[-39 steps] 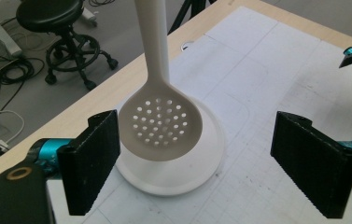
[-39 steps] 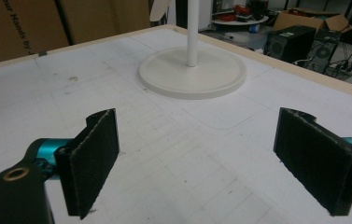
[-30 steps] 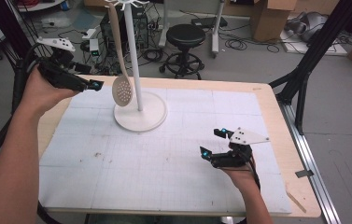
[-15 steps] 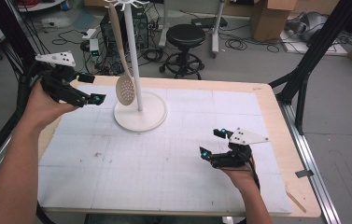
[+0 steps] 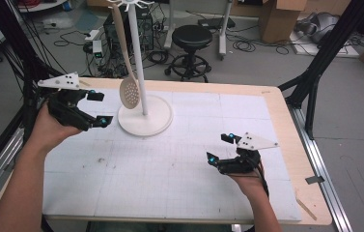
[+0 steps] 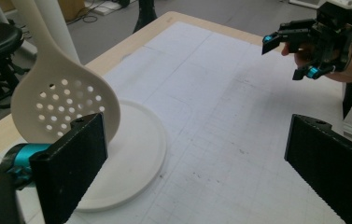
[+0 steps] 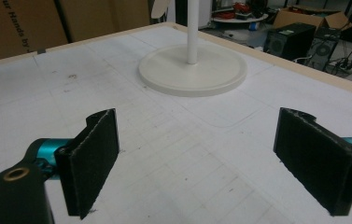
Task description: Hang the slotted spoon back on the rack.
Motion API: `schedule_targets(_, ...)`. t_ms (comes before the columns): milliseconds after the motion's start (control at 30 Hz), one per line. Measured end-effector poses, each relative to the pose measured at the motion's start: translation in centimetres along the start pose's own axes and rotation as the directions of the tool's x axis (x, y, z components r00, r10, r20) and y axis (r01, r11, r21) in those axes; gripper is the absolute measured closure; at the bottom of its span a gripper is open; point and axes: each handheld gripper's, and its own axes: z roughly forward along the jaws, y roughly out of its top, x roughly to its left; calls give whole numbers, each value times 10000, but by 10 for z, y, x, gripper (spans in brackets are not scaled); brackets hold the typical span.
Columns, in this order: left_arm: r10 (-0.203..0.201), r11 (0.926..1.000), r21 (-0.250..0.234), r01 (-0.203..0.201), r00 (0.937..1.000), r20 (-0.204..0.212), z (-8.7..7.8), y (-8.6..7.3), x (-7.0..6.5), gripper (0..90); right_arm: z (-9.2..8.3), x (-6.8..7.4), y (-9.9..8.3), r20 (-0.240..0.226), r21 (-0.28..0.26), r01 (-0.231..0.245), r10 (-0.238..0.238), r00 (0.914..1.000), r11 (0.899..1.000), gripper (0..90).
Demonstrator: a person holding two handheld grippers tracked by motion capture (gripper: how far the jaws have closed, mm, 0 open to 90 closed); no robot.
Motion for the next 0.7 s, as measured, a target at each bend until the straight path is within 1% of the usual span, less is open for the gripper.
schedule_targets(67,-34,9999,-124,35,9999,102,2,-6,-1,52,0,0,0,10,11,-1,1,10000,10000,135)
schedule_targets(167,-251,9991,-326,265,9988,414,6,-16,-3,49,1,0,0,-14,31,1,-1,10000,10000,135)
schedule_targets(200,-268,9990,-353,283,9988,417,7,-19,-4,21,1,0,0,-30,64,7,-7,10000,10000,135)
schedule_targets(300,-268,9981,-538,294,9984,495,9,-29,-6,16,2,-1,-2,-62,109,19,-18,10000,9999,135)
schedule_targets(367,-194,9982,-560,219,9988,450,11,-35,-7,16,1,-1,-3,-33,99,56,-56,10000,9999,135)
schedule_targets(433,-133,9980,-609,156,9992,385,13,-40,-9,16,-1,-2,-4,-24,67,-61,61,10000,10000,135)
schedule_targets(533,-12,9976,-686,33,9995,302,16,-48,-13,16,-2,-4,-5,-2,20,-103,103,9999,9999,135)
schedule_targets(700,60,9971,-760,-30,9992,392,24,-63,-20,16,-2,-6,-6,8,46,-167,167,9999,9998,135)
